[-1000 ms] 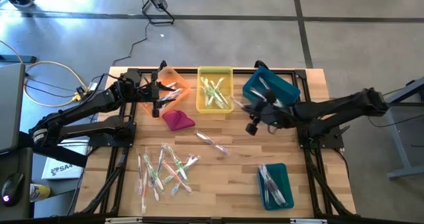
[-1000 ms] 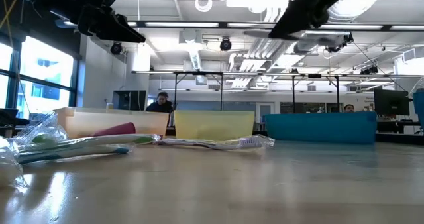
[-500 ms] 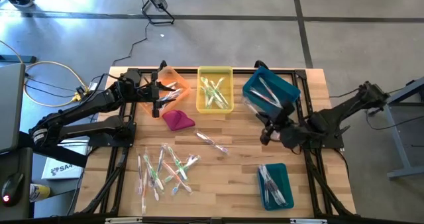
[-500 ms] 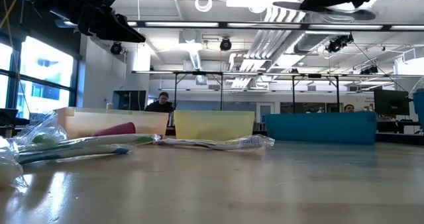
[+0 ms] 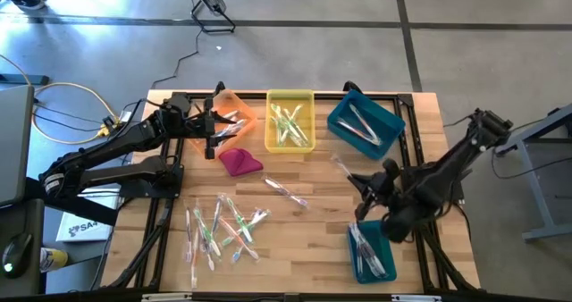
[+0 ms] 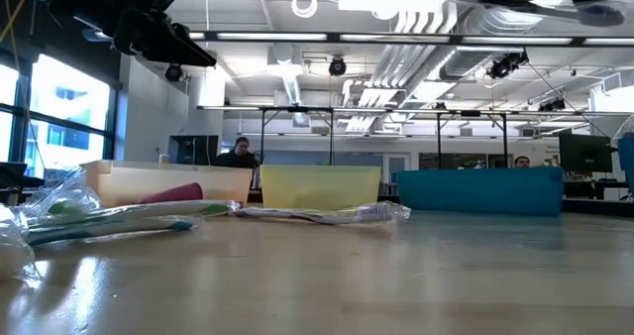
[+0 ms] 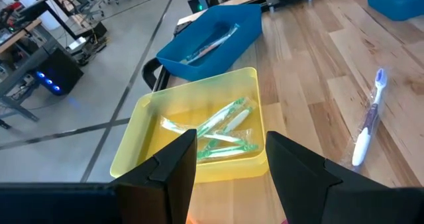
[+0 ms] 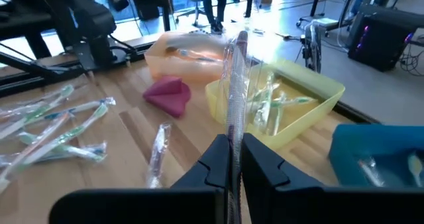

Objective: Pick & Place Toothbrushes
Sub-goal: Put the purple toothbrush into the bottom blue bin

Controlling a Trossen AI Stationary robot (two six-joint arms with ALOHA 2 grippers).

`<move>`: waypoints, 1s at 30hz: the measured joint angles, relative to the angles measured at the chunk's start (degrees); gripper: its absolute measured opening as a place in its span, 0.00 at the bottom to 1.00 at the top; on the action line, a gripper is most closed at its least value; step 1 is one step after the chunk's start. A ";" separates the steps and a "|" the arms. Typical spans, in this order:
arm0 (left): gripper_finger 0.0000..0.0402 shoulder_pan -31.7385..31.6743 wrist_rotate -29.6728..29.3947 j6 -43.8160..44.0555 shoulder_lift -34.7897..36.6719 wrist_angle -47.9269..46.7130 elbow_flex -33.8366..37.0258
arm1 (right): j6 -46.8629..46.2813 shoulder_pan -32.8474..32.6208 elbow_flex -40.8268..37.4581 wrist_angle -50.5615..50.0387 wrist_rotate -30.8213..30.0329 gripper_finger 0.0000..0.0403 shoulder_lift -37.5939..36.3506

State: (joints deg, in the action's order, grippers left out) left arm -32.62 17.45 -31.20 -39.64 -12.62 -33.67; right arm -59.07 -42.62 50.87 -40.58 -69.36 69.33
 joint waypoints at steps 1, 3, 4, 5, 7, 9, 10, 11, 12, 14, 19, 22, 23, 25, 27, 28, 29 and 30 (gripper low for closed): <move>0.44 0.00 0.00 0.00 0.00 0.00 0.00 | -2.33 -0.83 0.00 -0.81 -0.65 0.03 0.95; 0.44 0.00 0.00 0.00 0.00 0.00 0.00 | -7.28 -2.49 0.00 -2.50 -2.36 0.03 2.76; 0.44 0.00 0.00 0.00 0.00 0.00 0.00 | -9.68 -3.37 0.00 -3.33 -3.23 0.03 3.61; 0.44 0.00 0.00 0.00 0.00 0.00 0.00 | -12.01 -4.11 0.00 -4.04 -4.14 0.03 4.31; 0.44 0.00 0.00 0.00 0.00 0.00 0.00 | -15.86 -5.27 0.00 -4.73 -5.75 0.03 5.90; 0.44 0.00 0.00 -0.03 0.00 0.00 0.00 | -18.70 -6.24 0.00 -4.85 -6.79 0.03 7.32; 0.44 0.00 0.00 -0.21 0.00 0.00 0.00 | -19.91 -6.69 0.00 -4.85 -7.40 0.03 7.95; 0.44 0.00 -0.01 -0.34 0.00 0.00 0.00 | -21.03 -7.04 0.00 -4.85 -8.34 0.03 8.45; 0.44 0.00 -0.03 -0.47 0.00 0.00 0.00 | -22.23 -7.35 0.00 -4.85 -9.01 0.03 8.97; 0.44 0.00 -0.09 -0.94 0.00 0.00 0.00 | -24.14 -7.70 0.00 -4.83 -9.86 0.03 10.02; 0.44 0.00 -0.11 -1.62 0.00 0.00 0.00 | -28.02 -7.76 0.00 -3.50 -10.60 0.03 12.52; 0.44 0.00 -0.11 -1.73 0.00 0.00 0.00 | -30.43 -8.48 0.00 -2.82 -10.30 0.03 13.69; 0.44 0.00 -0.13 -1.73 0.00 0.00 0.00 | -31.07 -8.87 0.00 -2.29 -10.30 0.03 14.18; 0.44 0.00 -0.14 -1.73 0.00 0.01 0.00 | -31.84 -9.83 0.00 -1.06 -10.36 0.03 14.82; 0.44 0.00 -0.17 -1.73 0.00 0.01 0.00 | -32.90 -10.83 0.00 0.19 -11.49 0.03 15.10; 0.44 0.00 -0.18 -1.73 0.00 0.01 0.00 | -33.05 -11.21 0.00 0.81 -11.60 0.03 15.20; 0.44 0.00 -0.19 -1.73 0.00 0.02 0.00 | -33.07 -11.51 0.00 1.17 -11.12 0.03 15.27; 0.44 0.01 -0.18 -1.73 0.00 0.00 0.00 | -33.09 -11.73 0.00 1.20 -10.65 0.03 15.31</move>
State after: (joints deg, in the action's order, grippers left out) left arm -32.61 17.28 -32.93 -39.64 -12.62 -33.67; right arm -92.16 -54.35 50.87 -39.38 -80.01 84.64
